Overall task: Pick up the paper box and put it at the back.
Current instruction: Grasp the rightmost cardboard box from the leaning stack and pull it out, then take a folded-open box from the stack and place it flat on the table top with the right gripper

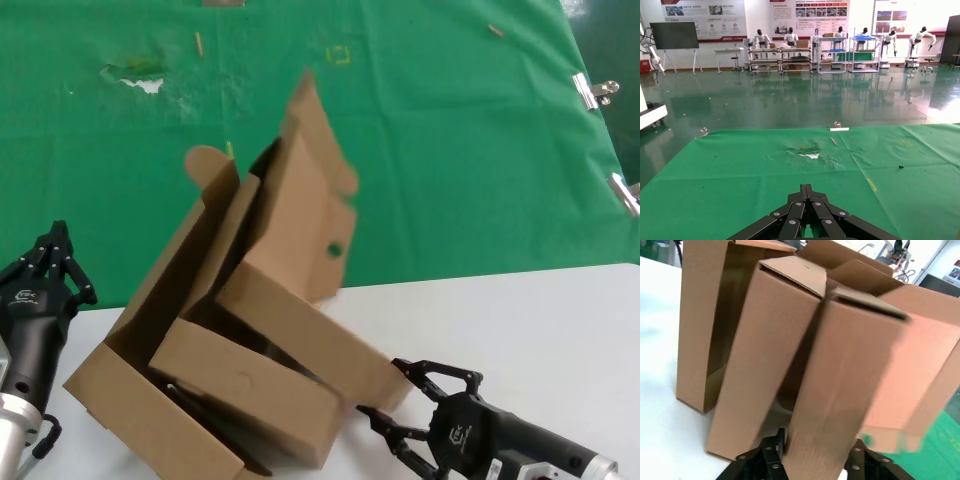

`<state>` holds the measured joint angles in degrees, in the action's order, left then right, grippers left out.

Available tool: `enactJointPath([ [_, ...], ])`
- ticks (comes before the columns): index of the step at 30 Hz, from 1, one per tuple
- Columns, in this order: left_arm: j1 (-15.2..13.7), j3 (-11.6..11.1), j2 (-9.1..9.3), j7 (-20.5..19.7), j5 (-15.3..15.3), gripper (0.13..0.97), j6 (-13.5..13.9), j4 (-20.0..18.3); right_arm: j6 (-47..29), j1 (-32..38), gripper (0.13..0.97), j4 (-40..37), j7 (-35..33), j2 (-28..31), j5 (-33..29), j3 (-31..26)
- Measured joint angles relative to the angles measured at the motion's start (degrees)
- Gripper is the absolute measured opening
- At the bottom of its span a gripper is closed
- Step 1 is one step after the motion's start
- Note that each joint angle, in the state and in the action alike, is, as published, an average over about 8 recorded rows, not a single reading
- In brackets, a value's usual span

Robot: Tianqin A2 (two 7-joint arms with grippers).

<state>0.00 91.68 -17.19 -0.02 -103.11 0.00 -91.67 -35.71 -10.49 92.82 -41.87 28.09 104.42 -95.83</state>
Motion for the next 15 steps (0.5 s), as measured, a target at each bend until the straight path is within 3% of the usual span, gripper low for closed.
enactJointPath([
  [5, 0.00, 0.00, 0.00, 0.00, 0.00, 0.140, 0.00, 0.00, 0.13, -0.02, 0.352, 0.06, -0.79, -0.42, 0.68, 0.91],
  [15, 0.00, 0.00, 0.00, 0.00, 0.00, 0.140, 0.00, 0.00, 4.19, 0.17, 0.216, 1.35, 0.13, -0.86, 0.24, 3.99],
])
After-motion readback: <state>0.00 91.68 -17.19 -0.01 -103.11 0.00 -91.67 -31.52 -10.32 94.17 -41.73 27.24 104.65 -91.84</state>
